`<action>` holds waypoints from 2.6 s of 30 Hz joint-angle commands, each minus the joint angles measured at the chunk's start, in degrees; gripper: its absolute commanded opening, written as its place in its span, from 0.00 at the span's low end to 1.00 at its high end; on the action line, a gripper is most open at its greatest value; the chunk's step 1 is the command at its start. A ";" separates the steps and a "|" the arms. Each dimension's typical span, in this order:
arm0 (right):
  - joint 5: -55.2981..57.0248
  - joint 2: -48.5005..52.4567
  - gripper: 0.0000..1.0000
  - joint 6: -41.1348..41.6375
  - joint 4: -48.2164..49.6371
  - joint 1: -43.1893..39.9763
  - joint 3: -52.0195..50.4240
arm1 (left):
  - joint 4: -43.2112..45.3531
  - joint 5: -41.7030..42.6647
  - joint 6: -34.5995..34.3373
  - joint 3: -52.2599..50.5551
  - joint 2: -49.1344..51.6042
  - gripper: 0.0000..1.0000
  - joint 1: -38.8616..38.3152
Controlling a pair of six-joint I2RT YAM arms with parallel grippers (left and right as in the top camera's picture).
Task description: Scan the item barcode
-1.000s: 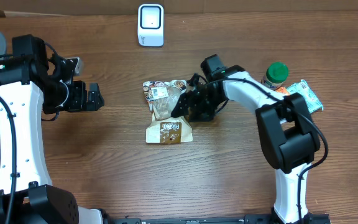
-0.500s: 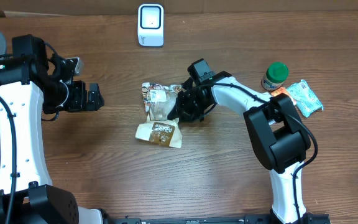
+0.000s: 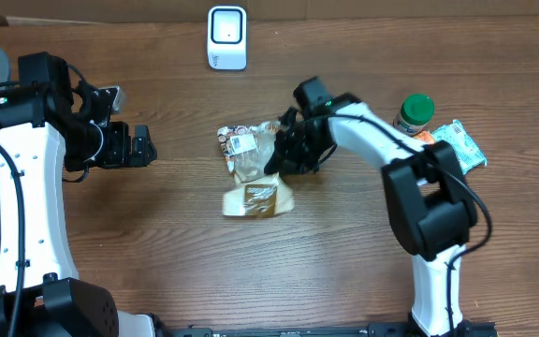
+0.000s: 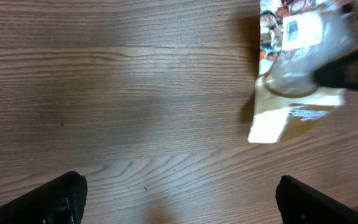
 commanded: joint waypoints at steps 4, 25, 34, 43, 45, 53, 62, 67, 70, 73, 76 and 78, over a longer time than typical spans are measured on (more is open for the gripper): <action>-0.11 -13.42 0.04 -11.80 -7.89 -0.42 10.38 | 0.07 0.63 1.51 0.07 0.22 0.99 0.09; -1.42 -26.77 0.04 -5.44 -20.59 -0.39 12.41 | 0.07 0.63 1.51 0.07 0.22 1.00 0.09; 15.17 -21.07 0.04 -4.50 -24.24 -0.11 31.76 | 0.07 0.63 1.51 0.07 0.22 1.00 0.09; 55.56 -5.97 0.04 -18.71 -12.63 5.07 49.35 | 0.07 0.63 1.51 0.07 0.22 1.00 0.09; 64.41 -2.78 0.04 -23.23 -6.54 5.97 49.35 | 0.07 0.63 1.51 0.07 0.22 1.00 0.09; 75.23 11.45 0.04 -49.55 18.60 6.32 49.35 | 0.07 0.63 1.51 0.07 0.22 0.99 0.09; 82.97 23.98 0.04 -55.95 36.33 6.75 49.31 | 0.07 0.63 1.51 0.07 0.22 0.99 0.09; 83.93 27.30 0.04 -57.20 40.44 7.56 48.57 | 0.07 0.63 1.51 0.07 0.22 0.99 0.09; 83.97 28.04 0.04 -58.10 42.95 8.33 48.13 | 0.07 0.63 1.51 0.07 0.22 1.00 0.09; 84.17 28.41 0.04 -61.02 45.13 9.16 48.13 | 0.07 0.63 1.51 0.07 0.22 1.00 0.09; 85.77 28.92 0.04 -63.08 47.28 9.62 48.13 | 0.07 0.63 1.51 0.07 0.22 0.99 0.09; 86.36 28.98 0.04 -63.17 46.88 9.84 48.11 | 0.07 0.63 1.51 0.07 0.22 1.00 0.09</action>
